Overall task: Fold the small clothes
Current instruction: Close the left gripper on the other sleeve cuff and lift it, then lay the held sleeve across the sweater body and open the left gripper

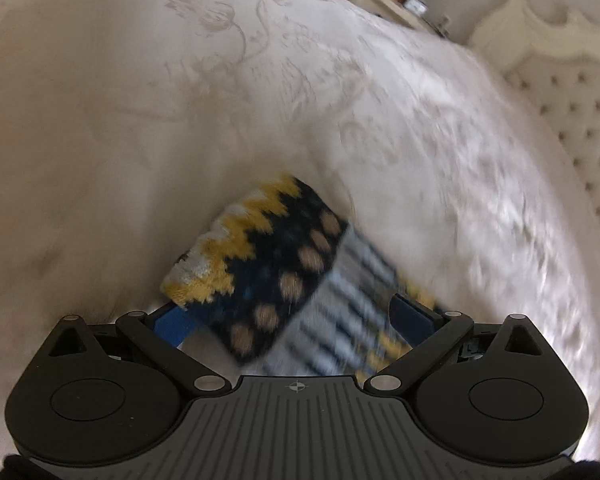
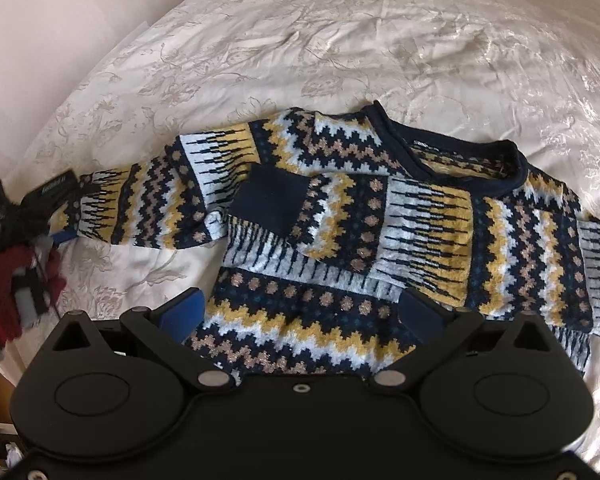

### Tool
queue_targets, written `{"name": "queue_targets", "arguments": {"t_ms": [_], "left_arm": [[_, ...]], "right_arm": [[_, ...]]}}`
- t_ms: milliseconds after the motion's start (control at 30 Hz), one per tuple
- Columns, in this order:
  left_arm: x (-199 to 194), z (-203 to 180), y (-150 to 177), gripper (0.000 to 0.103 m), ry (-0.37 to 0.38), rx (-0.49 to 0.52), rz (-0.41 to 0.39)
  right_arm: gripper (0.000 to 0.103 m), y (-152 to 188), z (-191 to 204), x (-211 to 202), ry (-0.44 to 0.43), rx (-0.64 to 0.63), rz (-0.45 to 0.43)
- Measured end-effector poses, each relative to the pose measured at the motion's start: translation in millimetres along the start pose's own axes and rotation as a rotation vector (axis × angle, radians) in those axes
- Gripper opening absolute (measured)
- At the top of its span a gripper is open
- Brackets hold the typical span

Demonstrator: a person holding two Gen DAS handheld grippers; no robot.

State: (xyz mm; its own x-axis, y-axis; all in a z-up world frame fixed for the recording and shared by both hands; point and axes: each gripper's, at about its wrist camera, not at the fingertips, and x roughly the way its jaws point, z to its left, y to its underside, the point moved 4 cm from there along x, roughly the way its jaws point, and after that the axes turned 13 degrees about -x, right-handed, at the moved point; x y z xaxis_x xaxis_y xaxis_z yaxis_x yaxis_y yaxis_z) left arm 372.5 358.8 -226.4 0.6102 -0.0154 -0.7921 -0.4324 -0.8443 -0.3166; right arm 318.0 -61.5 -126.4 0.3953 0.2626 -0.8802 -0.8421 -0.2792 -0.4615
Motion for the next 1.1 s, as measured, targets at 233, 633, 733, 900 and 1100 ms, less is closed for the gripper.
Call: {"name": "queue_targets", "arguments": {"t_ms": [233,633,733,900,1100], "left_arm": [[-17.7,-18.9,-12.1,0.026,0.068,-0.055,-0.075],[-65.4,-192.0,116.3,0.033,0.371,0.577,0.011],[-49.4,-210.4,160.5,0.056,0.413,0.644,0.104],[-48.7,-209.9,207.6,0.073,0.435,0.74,0.169],[-53.2,-181.8,198.2,0.074,0.363,0.749,0.169]], "right_arm": [[0.102,2.2,-2.8,-6.8,0.009,0.004,-0.013],[0.102,20.7,-10.9,-15.8,0.009,0.052,-0.022],[0.102,24.7,-14.4,-22.7,0.023,0.052,-0.03],[0.102,36.8,-26.9,-29.8,0.046,0.102,-0.03],[0.102,33.8,-33.4,-24.4,0.067,0.078,-0.036]]}}
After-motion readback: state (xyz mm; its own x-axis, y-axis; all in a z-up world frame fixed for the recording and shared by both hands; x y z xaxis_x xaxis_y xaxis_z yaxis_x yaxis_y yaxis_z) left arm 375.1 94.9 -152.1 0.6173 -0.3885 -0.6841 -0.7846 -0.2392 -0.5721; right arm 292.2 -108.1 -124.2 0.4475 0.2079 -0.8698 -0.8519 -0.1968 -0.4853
